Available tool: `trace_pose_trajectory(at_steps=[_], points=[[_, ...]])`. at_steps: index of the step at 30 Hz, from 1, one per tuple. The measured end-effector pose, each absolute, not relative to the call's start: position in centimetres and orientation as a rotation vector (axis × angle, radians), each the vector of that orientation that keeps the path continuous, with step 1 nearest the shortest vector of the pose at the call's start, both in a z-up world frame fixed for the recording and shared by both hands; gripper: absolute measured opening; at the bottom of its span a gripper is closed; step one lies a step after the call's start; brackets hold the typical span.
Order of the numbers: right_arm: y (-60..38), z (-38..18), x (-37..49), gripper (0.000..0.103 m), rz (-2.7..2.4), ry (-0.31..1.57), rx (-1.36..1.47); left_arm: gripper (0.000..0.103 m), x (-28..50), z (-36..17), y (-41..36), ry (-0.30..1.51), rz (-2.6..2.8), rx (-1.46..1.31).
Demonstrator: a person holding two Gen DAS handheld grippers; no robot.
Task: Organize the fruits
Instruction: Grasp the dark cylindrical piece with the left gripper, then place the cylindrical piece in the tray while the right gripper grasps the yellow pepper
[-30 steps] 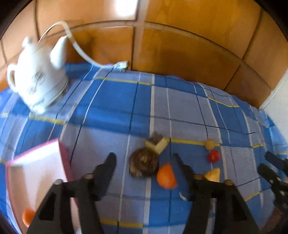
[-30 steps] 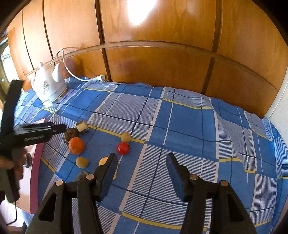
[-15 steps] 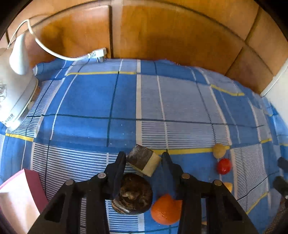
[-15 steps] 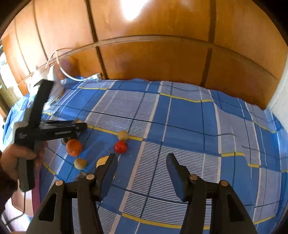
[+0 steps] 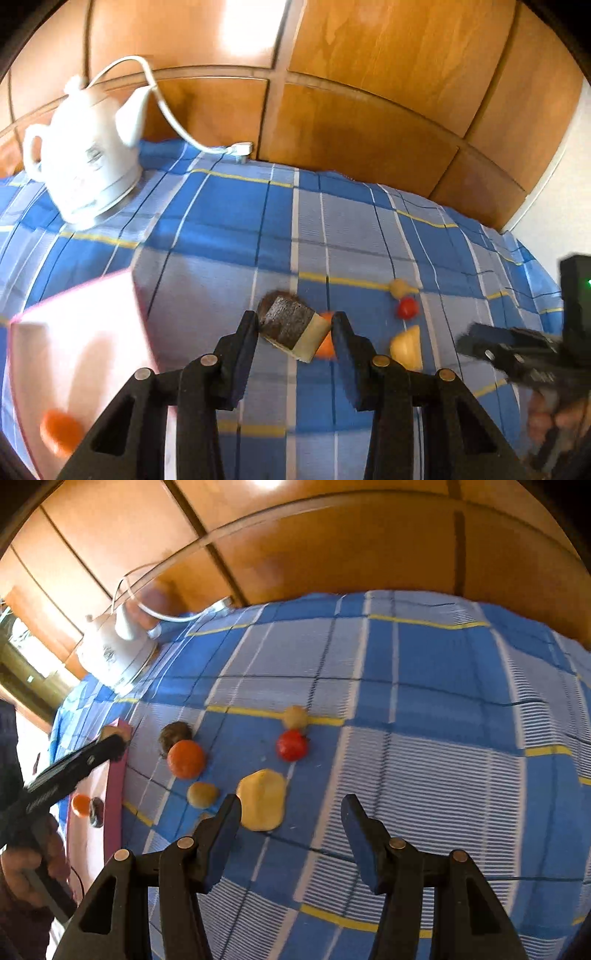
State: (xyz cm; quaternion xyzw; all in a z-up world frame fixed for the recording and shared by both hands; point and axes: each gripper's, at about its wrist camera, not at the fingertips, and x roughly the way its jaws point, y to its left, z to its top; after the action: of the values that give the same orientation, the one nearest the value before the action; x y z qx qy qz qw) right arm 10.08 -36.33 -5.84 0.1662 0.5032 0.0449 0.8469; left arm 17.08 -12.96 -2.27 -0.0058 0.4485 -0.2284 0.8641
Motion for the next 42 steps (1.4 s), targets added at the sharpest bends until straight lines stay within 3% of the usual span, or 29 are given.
trace_pose_trajectory(at_steps=[11, 15, 16, 27, 42], points=[[-34.2, -9.1, 12.9, 0.056, 0.118, 1.127, 0.317, 0.041, 10.4, -1.3, -5.2, 0.905, -0.399, -0.093], [-33.0, -9.0, 12.8, 0.028, 0.162, 1.122, 0.259, 0.041, 8.6, -1.4, -1.9, 0.901, -0.332, -0.142], [-32.5, -8.8, 12.7, 0.027, 0.163, 1.115, 0.224, 0.041, 8.1, -1.4, -0.6, 0.9, -0.3, -0.153], [-32.0, -9.5, 12.6, 0.032, 0.175, 1.141, 0.174, 0.041, 5.4, -1.6, 8.8, 0.885, -0.061, -0.252], [-32.0, -9.5, 12.7, 0.033, 0.185, 1.139, 0.166, 0.041, 6.0, -3.3, 6.0, 0.938, -0.069, -0.162]])
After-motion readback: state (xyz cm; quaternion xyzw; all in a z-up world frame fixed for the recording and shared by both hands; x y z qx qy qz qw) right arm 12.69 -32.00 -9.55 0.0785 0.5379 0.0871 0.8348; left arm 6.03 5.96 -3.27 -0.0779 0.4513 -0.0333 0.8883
